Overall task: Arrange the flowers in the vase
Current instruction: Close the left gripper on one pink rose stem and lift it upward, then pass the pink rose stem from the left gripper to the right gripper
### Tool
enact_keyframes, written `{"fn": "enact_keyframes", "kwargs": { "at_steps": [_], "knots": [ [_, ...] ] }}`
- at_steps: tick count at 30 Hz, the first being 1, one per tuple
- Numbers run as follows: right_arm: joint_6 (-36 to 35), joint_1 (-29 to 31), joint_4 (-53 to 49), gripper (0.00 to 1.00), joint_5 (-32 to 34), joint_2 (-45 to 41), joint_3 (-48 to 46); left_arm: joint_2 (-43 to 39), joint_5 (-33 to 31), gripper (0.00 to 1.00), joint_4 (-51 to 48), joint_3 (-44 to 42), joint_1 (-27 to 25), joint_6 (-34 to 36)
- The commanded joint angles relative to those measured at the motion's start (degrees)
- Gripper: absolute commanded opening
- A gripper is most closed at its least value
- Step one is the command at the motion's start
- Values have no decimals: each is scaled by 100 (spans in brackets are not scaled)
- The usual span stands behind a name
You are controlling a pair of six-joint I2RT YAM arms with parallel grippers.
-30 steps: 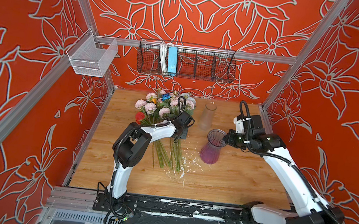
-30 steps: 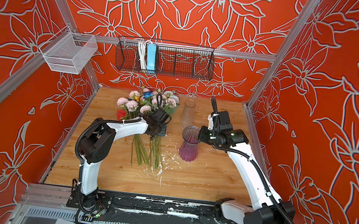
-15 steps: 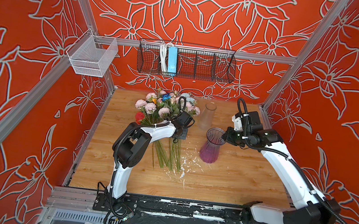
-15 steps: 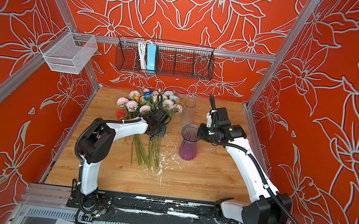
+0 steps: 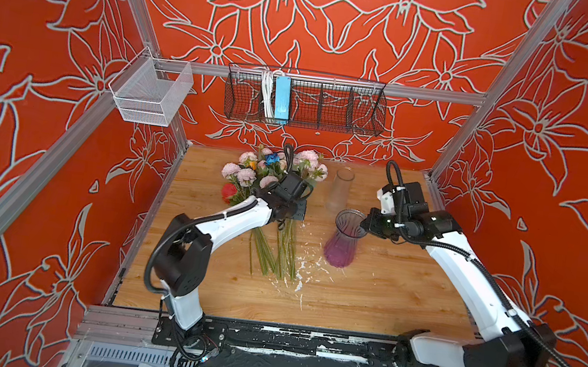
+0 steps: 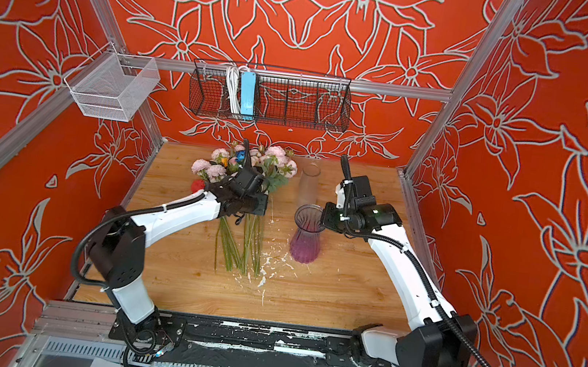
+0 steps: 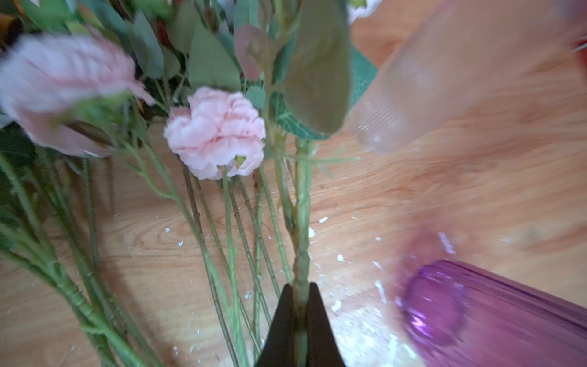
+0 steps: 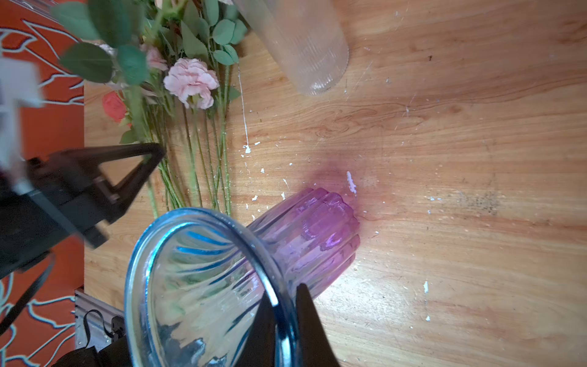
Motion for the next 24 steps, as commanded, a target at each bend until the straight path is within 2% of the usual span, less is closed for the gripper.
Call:
{"fn": "enact_keyframes", "kwargs": {
  "at_steps": [1, 10, 14, 16, 19, 24],
  "knots": [
    [170, 87, 396, 0, -292, 155, 373, -763, 381, 0, 231, -302, 5, -187],
    [152, 187, 373, 0, -226, 392, 567, -2251, 1151, 0, 1423, -1496, -25, 80],
    [181, 193, 311, 29, -201, 329, 633, -2893, 1168, 0, 1851, -1882, -78, 255],
    [170, 194, 242, 38, -143, 247, 689, -3145, 1205, 0, 1957, -1962, -87, 296],
    [115, 193, 118, 47, -4, 98, 815, -3378, 1302, 0, 1939, -1956, -104, 415],
    [-241, 193, -306, 49, 337, -439, 1159, -3630, 1517, 0, 1967, -1795, -178, 504]
  ]
}}
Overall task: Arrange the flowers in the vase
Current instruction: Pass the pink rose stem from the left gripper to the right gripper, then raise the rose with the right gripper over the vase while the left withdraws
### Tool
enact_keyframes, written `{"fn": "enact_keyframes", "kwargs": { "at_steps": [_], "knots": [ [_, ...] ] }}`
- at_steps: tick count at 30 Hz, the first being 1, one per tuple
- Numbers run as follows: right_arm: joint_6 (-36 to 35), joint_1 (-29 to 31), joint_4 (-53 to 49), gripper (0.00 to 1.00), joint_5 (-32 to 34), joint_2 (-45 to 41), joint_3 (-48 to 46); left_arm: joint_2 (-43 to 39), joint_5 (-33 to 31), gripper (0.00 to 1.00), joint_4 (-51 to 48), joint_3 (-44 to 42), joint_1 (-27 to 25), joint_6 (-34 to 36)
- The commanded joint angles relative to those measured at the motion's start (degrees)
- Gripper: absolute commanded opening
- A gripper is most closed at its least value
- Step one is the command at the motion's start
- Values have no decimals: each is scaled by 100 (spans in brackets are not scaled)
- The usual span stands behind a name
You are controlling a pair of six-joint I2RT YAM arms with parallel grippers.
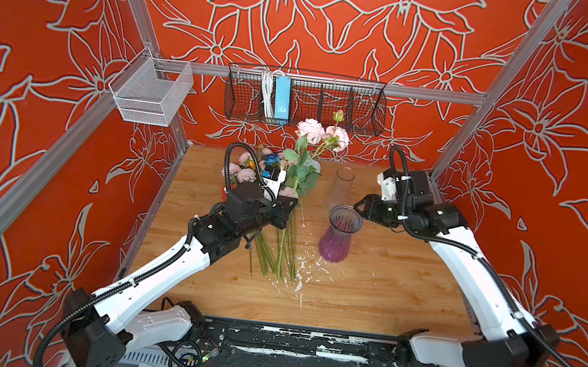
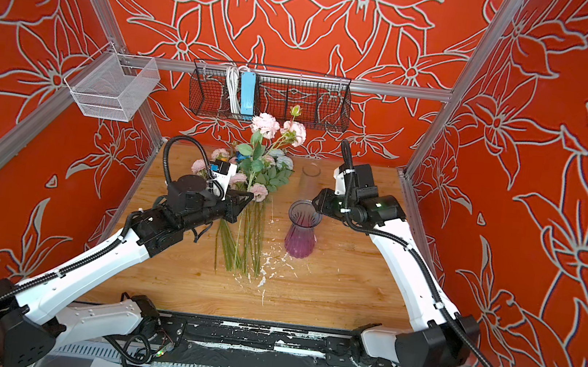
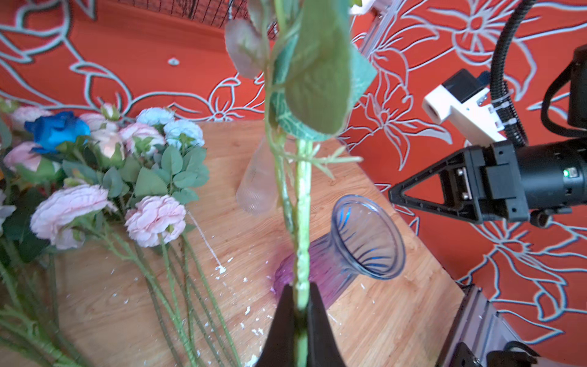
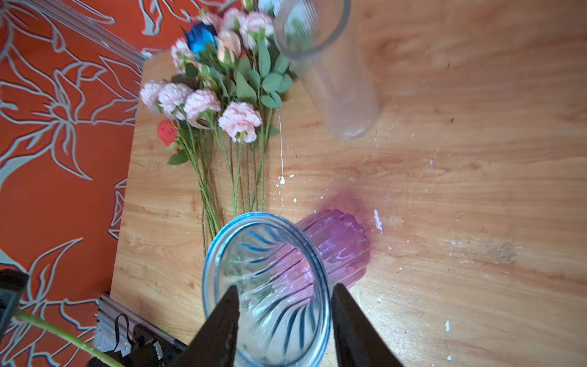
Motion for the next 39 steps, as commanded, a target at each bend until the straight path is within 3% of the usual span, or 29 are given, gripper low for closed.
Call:
{"fn": "enact_keyframes", "kwargs": {
  "at_steps": [1, 4, 6, 8, 10, 17, 22, 25, 34, 35, 38, 39],
  "knots": [
    [-286, 31, -316, 49, 237, -635, 324, -145, 232, 0, 219, 267, -116, 152],
    [-197, 31, 351, 45, -495, -1271, 102, -108, 328, 0, 173, 583, -368, 258],
    [433, 79, 1647, 40, -1182, -1802, -502, 20, 332, 0, 171, 806, -607, 307],
    [1063, 187, 3051, 40, -1400, -2231, -1163, 177, 386, 0, 154, 1076, -837, 345],
    [1121, 331, 3747, 44, -1468, -2391, -1394, 386, 521, 0, 176, 1328, -980, 283],
    [840, 638, 4108, 48, -2120, -1996, -1126, 931, 825, 0, 478, 1653, -1097, 46],
    [736, 845, 4184, 48, -2096, -1406, -902, 1173, 979, 0, 649, 1734, -1118, 32],
    [603, 959, 3939, 40, -1925, -1112, -710, 1182, 953, 0, 677, 1732, -1122, 71],
    [634, 1122, 4071, 3, -1625, -916, -683, 1201, 817, 0, 568, 1758, -1118, 213],
    [599, 1142, 4043, 2, -1544, -926, -676, 1191, 750, 6, 563, 1750, -1118, 208],
    [376, 1153, 3803, 1, -1176, -983, -528, 1019, 430, 53, 531, 1580, -1119, 235],
    [286, 1156, 3686, 1, -1020, -984, -433, 896, 247, 62, 519, 1458, -1117, 239]
  ]
}}
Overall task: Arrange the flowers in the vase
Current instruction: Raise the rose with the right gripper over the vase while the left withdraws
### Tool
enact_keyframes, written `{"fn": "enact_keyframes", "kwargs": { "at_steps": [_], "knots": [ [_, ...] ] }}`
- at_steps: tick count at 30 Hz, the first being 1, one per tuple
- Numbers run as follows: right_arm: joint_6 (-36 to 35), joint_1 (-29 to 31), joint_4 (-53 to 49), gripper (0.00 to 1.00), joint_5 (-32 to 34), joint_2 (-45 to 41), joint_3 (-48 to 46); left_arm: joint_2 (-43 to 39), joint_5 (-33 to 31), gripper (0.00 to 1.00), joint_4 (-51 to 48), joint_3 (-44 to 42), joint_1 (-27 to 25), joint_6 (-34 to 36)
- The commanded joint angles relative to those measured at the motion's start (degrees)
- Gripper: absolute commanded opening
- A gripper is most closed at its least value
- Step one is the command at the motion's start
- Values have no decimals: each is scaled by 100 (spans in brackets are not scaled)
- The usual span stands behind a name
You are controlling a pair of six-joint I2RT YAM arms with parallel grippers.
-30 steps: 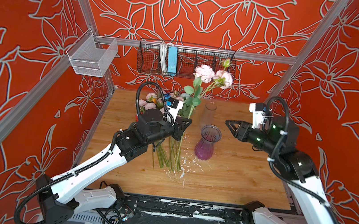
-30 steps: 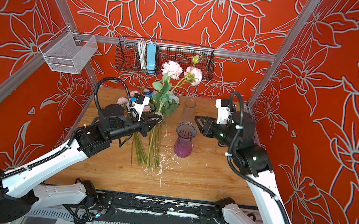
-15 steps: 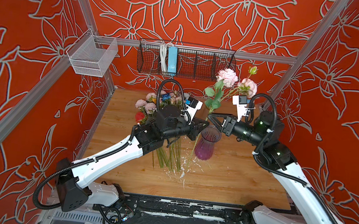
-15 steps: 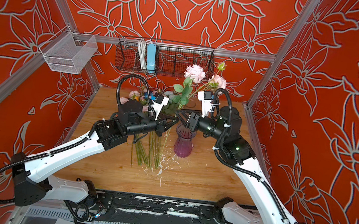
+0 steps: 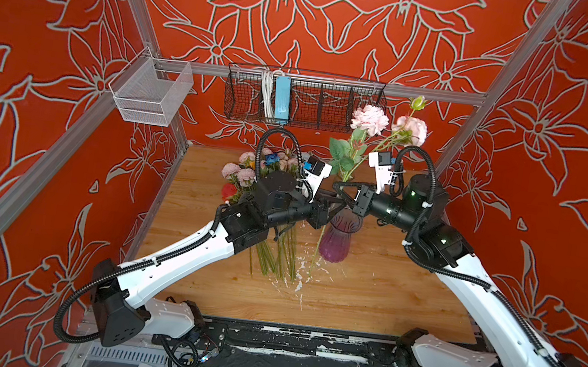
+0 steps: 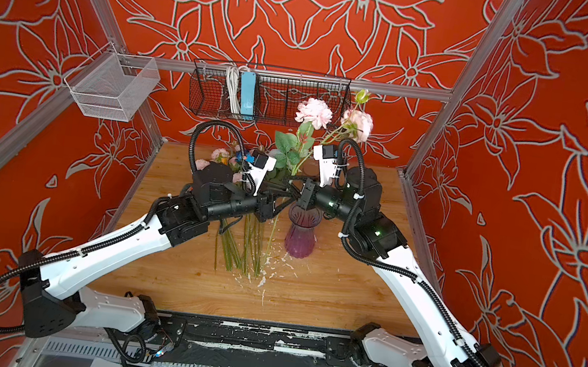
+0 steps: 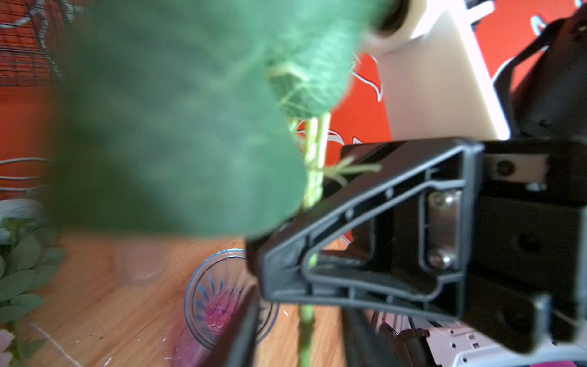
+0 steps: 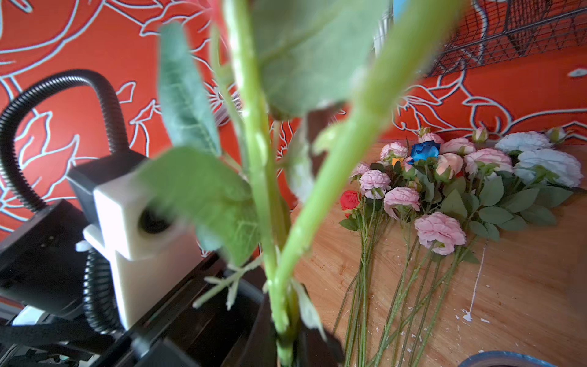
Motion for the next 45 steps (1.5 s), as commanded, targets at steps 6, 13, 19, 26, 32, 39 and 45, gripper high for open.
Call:
{"fn": "enact_keyframes", "kwargs": {
  "at_steps": [6, 13, 19, 26, 32, 39, 45],
  "knots": [
    [-1056, 41, -971, 0, 1413, 259, 1482, -1600, -2181, 92, 103, -1482, -23, -354],
    [-2170, 42, -1943, 0, 3189, 679, 2587, -3188, -4559, 98, -1043, -2920, -23, -1834],
    [-2387, 36, -1691, 0, 3574, 776, 2355, -4603, -4944, 99, -1059, -4196, -23, -2364],
    [-2316, 35, -1404, 0, 3550, 1049, 1767, -6024, -4991, 98, -215, -5304, -27, -2087],
    [-1992, 44, -1260, 2, 3409, 1111, 1165, -5781, -4973, 98, -264, -5219, -19, -1943],
    [-1623, 44, -1273, 13, 3245, 1064, 261, -4519, -4873, 98, -257, -4733, -14, -1920],
    [-1228, 45, -1100, 28, 2955, 759, -305, -3876, -4704, 99, 31, -4518, -14, -1801]
  ]
}}
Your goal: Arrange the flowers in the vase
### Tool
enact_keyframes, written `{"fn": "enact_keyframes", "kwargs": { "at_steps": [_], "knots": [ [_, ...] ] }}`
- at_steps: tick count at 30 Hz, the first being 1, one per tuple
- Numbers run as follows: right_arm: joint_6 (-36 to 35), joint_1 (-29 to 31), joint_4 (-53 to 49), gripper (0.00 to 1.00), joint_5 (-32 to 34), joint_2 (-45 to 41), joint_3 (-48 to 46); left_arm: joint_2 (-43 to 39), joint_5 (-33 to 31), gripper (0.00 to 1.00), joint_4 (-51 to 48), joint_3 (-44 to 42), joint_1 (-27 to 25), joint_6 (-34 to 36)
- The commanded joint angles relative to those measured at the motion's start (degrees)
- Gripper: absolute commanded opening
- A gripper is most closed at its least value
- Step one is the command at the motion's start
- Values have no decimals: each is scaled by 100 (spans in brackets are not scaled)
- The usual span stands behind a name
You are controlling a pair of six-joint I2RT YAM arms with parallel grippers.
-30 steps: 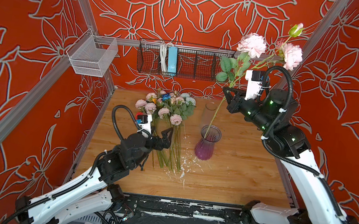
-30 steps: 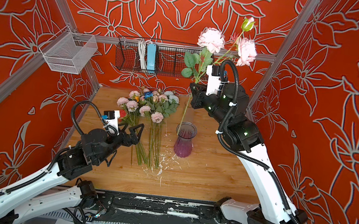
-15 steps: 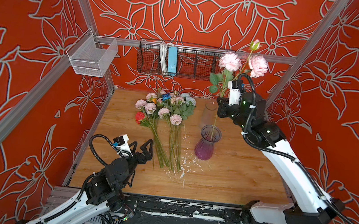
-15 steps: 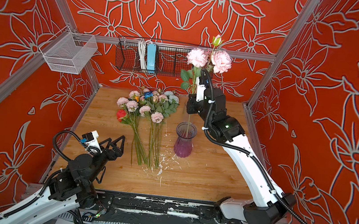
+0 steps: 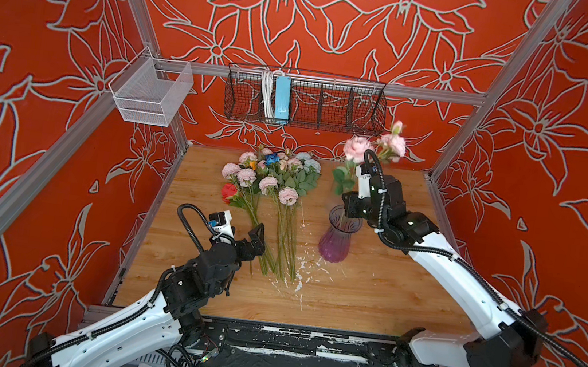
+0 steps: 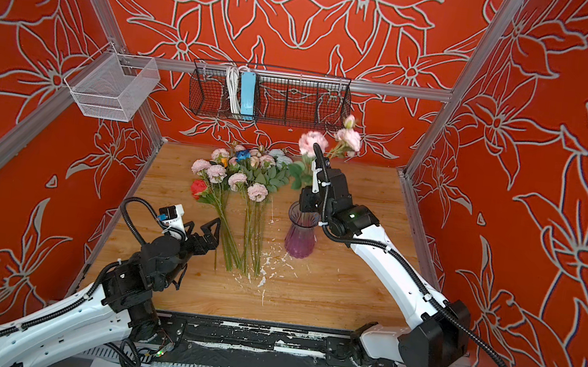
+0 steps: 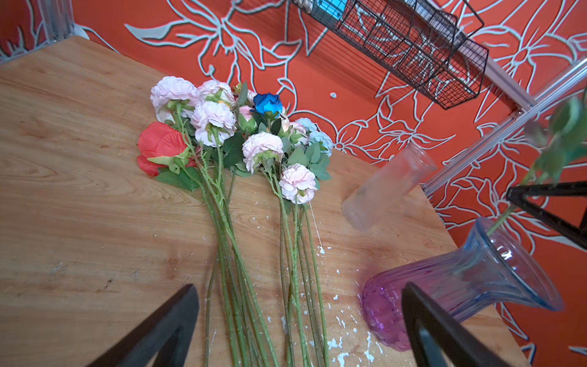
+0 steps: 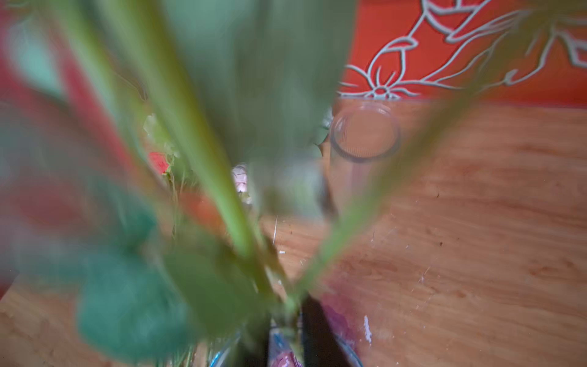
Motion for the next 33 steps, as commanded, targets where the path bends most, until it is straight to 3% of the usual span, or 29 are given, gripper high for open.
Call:
{"fn": "enact_keyframes", "kwargs": {
  "at_steps": [1, 9, 15, 22, 28, 33],
  "knots": [
    [269, 38, 140, 30, -189, -317, -95, 217, 43, 99, 293, 163, -14, 56],
    [395, 41, 56, 47, -165, -961, -420, 792, 135, 100, 158, 470, 43, 78],
    [514, 55, -207, 48, -300, -1365, -595, 1408, 396, 98, -189, 836, 243, -54],
    [764, 64, -370, 48, -290, -2373, -1362, 2795, 1407, 92, -1110, 1545, 782, -226],
    [1032, 65, -778, 47, 160, -3474, -2232, 4399, 2105, 68, -1652, 2488, 900, 191],
    [1380, 51, -866, 38, 613, -4137, -2987, 5566, 2219, 44, -1883, 3270, 1003, 488]
  ]
}}
